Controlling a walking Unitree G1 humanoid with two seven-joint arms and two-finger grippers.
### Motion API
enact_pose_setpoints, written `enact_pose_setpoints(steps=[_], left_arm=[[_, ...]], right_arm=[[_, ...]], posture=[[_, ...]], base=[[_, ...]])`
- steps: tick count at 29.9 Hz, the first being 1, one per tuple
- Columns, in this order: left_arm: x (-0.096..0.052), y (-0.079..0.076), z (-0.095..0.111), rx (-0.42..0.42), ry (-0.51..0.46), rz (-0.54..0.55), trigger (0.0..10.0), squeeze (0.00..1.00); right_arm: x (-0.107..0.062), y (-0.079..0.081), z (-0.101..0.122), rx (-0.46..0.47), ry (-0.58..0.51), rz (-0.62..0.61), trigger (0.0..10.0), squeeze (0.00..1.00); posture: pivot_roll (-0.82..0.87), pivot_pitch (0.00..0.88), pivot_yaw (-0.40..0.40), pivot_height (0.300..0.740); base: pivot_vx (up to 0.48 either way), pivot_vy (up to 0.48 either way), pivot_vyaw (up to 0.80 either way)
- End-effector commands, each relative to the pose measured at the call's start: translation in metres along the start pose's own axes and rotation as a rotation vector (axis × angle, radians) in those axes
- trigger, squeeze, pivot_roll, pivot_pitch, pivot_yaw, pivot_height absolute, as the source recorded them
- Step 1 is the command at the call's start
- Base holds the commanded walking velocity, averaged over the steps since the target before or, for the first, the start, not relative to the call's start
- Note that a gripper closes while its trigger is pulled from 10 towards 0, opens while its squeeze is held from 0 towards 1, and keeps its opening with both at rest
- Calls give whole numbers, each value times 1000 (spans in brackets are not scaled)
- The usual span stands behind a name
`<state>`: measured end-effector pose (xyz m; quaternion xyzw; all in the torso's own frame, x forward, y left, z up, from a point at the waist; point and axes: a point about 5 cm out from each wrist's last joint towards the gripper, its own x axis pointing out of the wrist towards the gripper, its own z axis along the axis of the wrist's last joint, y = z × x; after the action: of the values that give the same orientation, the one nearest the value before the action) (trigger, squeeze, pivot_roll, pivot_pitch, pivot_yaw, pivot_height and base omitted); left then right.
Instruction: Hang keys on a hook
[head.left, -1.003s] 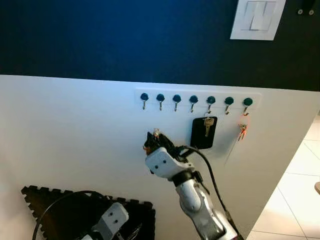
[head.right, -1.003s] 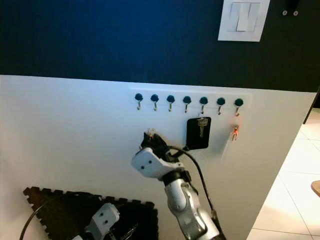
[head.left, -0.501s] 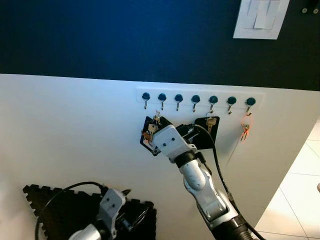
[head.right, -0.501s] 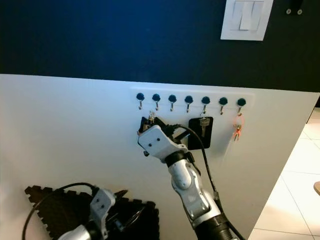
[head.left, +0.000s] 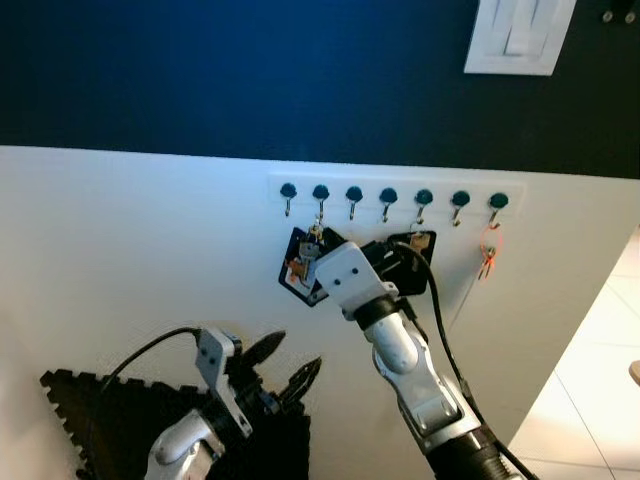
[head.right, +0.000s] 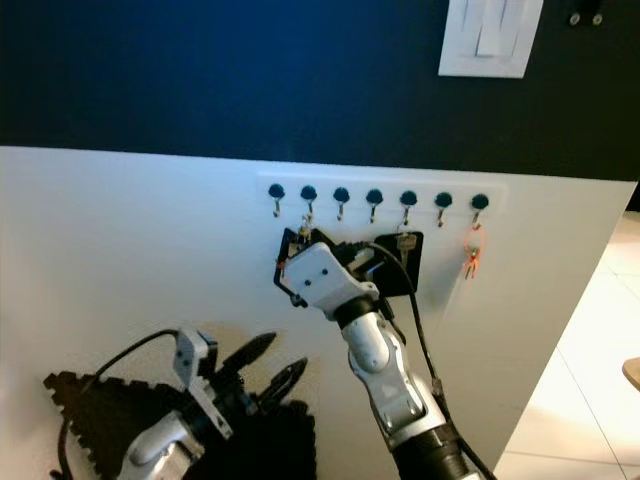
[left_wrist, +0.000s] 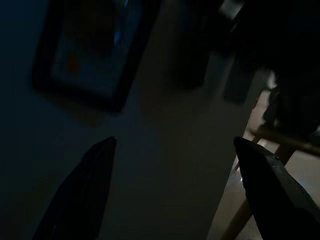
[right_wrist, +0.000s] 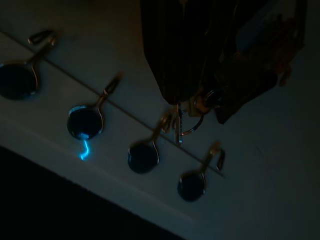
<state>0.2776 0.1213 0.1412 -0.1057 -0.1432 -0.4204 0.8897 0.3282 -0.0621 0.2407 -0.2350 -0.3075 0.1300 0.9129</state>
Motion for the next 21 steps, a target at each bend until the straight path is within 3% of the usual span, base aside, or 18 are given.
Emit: enact_pose_setpoints(steps=[1, 8, 21], left_arm=[[-2, 2, 7, 31, 17, -26, 10000, 0], [0, 4, 17, 29, 0, -13, 10000, 0], [0, 2, 16, 24, 27, -35, 10000, 0]], right_arm=[[1, -4, 8, 18, -45, -5, 10000, 0], [0, -10, 20, 34, -110, -23, 10000, 0], [-9, -31, 15, 14, -79, -123, 10000, 0]], posture=[[59, 36, -11, 740], [55, 39, -7, 740], [46, 30, 6, 740]], base=[[0, 0, 0], [0, 0, 0], [0, 0, 0]])
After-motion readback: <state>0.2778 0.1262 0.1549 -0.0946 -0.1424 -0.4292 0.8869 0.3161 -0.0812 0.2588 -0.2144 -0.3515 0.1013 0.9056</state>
